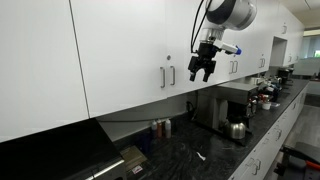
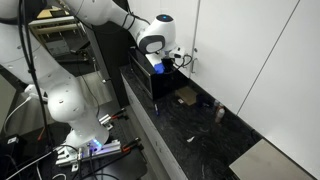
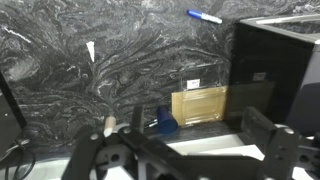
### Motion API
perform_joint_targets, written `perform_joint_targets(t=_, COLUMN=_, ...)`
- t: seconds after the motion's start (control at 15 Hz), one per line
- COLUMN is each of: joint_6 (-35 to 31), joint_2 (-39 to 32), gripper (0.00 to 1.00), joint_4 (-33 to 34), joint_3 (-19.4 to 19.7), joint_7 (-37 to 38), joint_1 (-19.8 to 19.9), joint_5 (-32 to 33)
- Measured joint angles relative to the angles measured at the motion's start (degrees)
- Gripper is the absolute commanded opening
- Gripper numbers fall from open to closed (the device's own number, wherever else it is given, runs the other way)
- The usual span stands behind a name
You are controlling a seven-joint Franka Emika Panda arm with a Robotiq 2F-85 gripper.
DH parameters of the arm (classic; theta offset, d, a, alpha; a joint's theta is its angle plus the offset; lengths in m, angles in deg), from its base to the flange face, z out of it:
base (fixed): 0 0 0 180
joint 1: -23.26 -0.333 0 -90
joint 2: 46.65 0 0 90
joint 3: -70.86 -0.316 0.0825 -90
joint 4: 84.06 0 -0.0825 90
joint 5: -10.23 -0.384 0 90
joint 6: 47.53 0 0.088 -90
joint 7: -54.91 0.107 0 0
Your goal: Open the right cabinet door
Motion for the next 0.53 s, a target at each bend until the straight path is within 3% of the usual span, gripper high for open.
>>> perform_joint_targets(t=0.53, joint_6=-24.1, joint_2=-7.3, gripper=1.0, joint_4=0.2, joint_3=-1.9, joint_7=1.6, joint_1=-0.3, joint_5=2.0)
